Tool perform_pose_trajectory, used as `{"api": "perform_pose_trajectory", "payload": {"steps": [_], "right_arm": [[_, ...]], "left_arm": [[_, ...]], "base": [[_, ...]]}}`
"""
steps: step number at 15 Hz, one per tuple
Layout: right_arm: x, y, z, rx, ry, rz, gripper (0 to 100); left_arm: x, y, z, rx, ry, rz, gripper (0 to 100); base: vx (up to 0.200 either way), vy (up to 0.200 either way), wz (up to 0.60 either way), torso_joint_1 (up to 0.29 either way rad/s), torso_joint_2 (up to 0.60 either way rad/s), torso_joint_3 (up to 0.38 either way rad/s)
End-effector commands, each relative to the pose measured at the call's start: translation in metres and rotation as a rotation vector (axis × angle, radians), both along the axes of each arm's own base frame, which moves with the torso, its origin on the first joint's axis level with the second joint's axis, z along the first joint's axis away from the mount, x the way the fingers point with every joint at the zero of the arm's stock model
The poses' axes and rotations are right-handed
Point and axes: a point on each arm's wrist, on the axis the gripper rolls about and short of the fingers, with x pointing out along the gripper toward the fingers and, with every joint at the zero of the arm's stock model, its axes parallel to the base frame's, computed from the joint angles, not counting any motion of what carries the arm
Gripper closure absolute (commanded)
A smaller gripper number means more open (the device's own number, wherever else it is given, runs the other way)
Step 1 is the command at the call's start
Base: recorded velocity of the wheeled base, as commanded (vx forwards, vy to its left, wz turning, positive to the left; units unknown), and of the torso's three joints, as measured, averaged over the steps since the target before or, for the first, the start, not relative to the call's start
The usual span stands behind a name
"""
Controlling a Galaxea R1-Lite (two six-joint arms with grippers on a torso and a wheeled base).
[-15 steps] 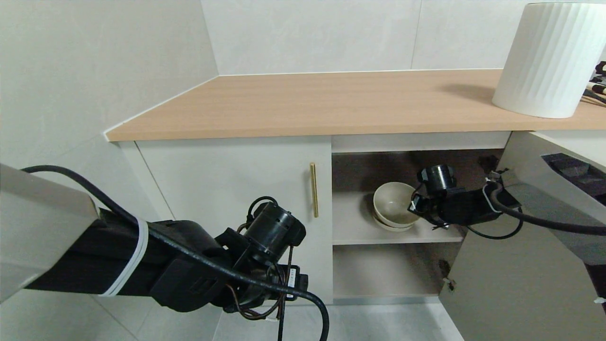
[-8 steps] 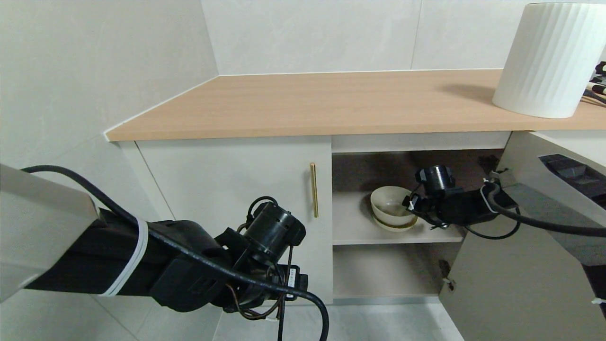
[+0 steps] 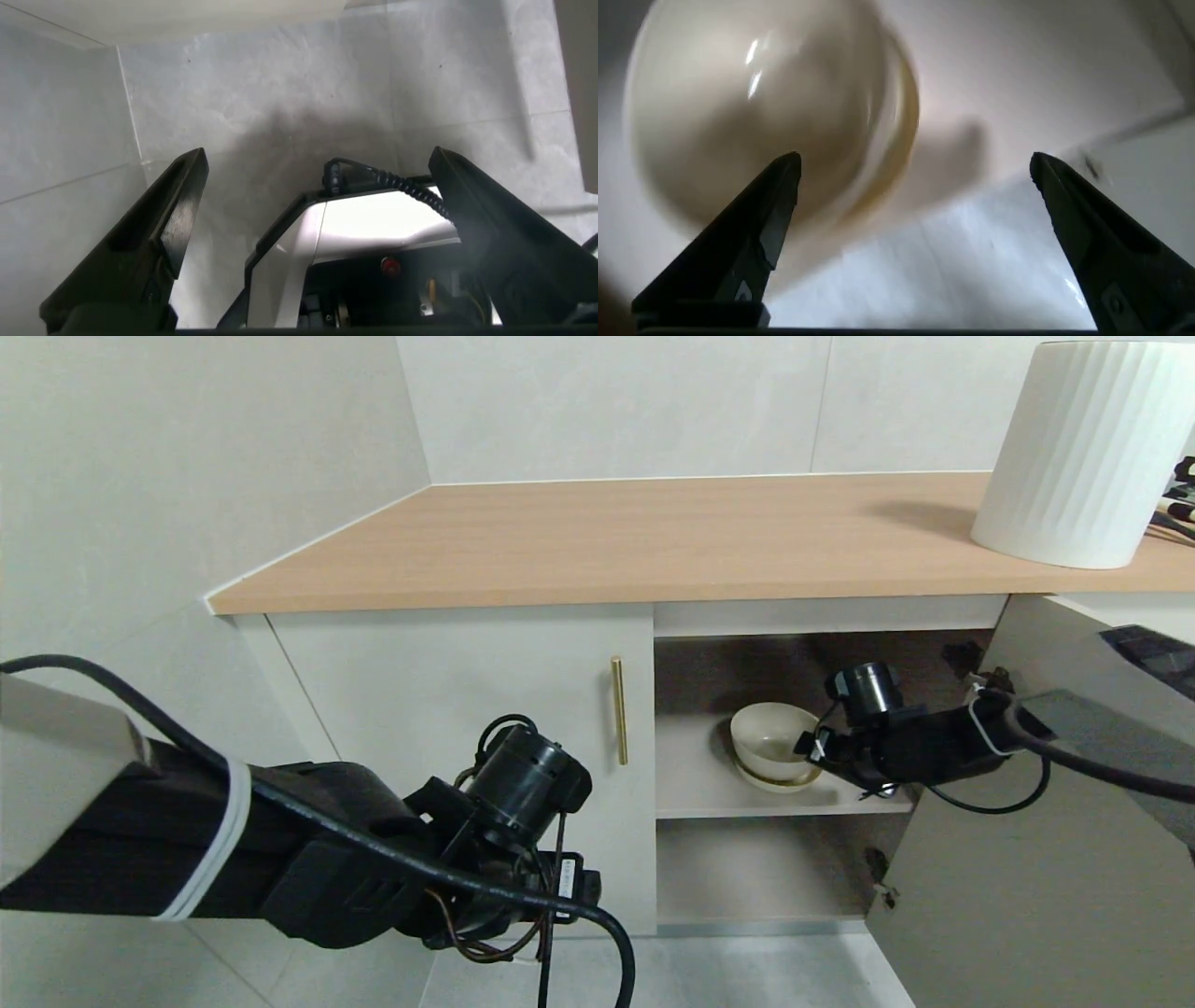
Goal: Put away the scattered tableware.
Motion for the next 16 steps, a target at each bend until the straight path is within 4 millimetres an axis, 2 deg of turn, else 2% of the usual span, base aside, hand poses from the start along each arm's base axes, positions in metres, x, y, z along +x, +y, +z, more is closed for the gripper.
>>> {"api": "perform_pose_trajectory", "payload": {"steps": [1,2,4,5,6,7,8,9,10,11,13,16], "right_arm": [[-0.046,0.001,0.044,-0.016,0.009,0.138,0],[-0.064,0.0,0.055,-0.017,0.033,0.197,0],[-0.126,-0.003,0.085,0.019,0.041,0.292,0],[-0.137,-0.005,0.091,0.025,0.032,0.305,0],[-0.179,-0.012,0.109,0.0,-0.015,0.39,0],[-0.196,-0.013,0.115,-0.024,-0.042,0.435,0],[-0.222,-0.018,0.128,-0.032,-0.097,0.474,0],[-0.234,-0.02,0.134,-0.03,-0.111,0.489,0],[-0.261,-0.028,0.147,-0.029,-0.11,0.516,0],[-0.279,-0.035,0.153,-0.031,-0.1,0.527,0],[-0.301,-0.047,0.16,-0.024,-0.108,0.535,0],[-0.305,-0.048,0.157,-0.029,-0.08,0.542,0]], "left_arm": [[-0.006,0.014,0.028,-0.053,-0.063,0.026,0],[-0.007,0.024,0.04,-0.081,-0.092,0.055,0],[-0.014,0.06,0.082,-0.184,-0.207,0.161,0],[-0.017,0.066,0.088,-0.193,-0.223,0.172,0],[-0.04,0.085,0.106,-0.191,-0.236,0.169,0],[-0.05,0.092,0.113,-0.205,-0.237,0.163,0],[-0.069,0.102,0.123,-0.236,-0.248,0.145,0],[-0.077,0.106,0.126,-0.255,-0.259,0.134,0],[-0.091,0.114,0.13,-0.283,-0.28,0.12,0],[-0.096,0.118,0.131,-0.291,-0.293,0.122,0],[-0.101,0.126,0.129,-0.29,-0.304,0.151,0],[-0.097,0.124,0.127,-0.268,-0.312,0.128,0]], "base": [[0.0,0.0,0.0,0.0,0.0,0.0],[0.0,0.0,0.0,0.0,0.0,0.0],[0.0,0.0,0.0,0.0,0.0,0.0],[0.0,0.0,0.0,0.0,0.0,0.0],[0.0,0.0,0.0,0.0,0.0,0.0],[0.0,0.0,0.0,0.0,0.0,0.0],[0.0,0.0,0.0,0.0,0.0,0.0],[0.0,0.0,0.0,0.0,0.0,0.0],[0.0,0.0,0.0,0.0,0.0,0.0],[0.0,0.0,0.0,0.0,0.0,0.0],[0.0,0.0,0.0,0.0,0.0,0.0],[0.0,0.0,0.0,0.0,0.0,0.0]]}}
